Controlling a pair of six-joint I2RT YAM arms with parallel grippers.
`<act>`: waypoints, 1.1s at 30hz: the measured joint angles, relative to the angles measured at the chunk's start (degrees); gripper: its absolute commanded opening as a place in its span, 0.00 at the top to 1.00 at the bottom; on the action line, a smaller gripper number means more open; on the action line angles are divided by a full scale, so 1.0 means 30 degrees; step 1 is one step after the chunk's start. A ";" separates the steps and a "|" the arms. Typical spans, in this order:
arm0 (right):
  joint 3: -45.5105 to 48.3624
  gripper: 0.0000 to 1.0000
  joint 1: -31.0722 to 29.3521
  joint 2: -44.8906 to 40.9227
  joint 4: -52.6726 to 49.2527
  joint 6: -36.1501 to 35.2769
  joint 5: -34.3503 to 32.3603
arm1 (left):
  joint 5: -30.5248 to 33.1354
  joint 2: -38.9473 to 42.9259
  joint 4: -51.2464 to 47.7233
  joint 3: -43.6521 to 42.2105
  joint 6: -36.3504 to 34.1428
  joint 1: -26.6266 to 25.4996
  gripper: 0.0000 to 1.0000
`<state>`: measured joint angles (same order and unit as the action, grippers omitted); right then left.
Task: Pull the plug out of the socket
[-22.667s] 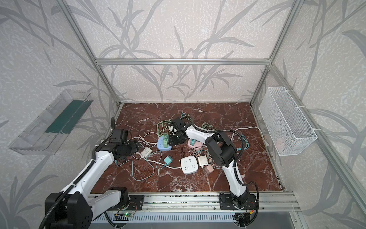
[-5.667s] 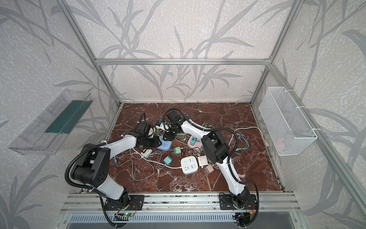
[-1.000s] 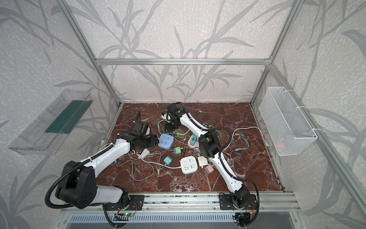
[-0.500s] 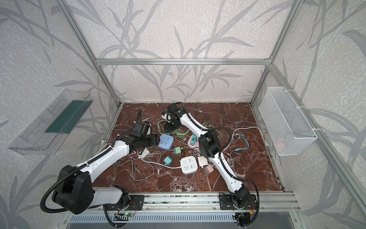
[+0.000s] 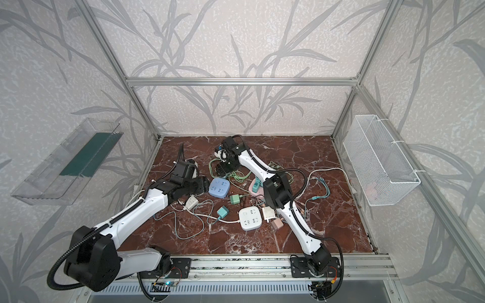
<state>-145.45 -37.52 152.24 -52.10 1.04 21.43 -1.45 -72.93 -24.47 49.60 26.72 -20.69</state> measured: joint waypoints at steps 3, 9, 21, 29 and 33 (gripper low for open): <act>-0.0007 0.18 0.0000 0.0000 0.0000 0.0095 0.0000 | 0.0066 0.0058 -0.0036 0.0000 -0.0022 0.0000 0.25; -0.0313 0.18 0.0000 0.0000 -0.0058 0.0335 0.0000 | 0.0160 0.0066 -0.0262 0.0000 -0.0007 0.0000 0.25; -0.0175 0.18 -0.0087 -0.0641 -0.0809 0.0925 -0.0335 | 0.0444 0.0357 -0.0641 -0.0095 0.0007 0.0000 0.25; 0.0466 0.23 -0.0146 -0.1894 -0.1479 0.1166 -0.0838 | 0.0495 0.1035 -0.0707 -0.0452 0.0087 0.0000 0.25; 0.1800 0.28 -0.0240 -0.2885 -0.1574 0.1173 -0.0911 | 0.0495 0.1115 -0.0721 -0.0663 0.0131 0.0000 0.25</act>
<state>-140.05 -38.24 143.59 -56.82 4.56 18.70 0.03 -69.58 -26.63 47.62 27.11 -20.69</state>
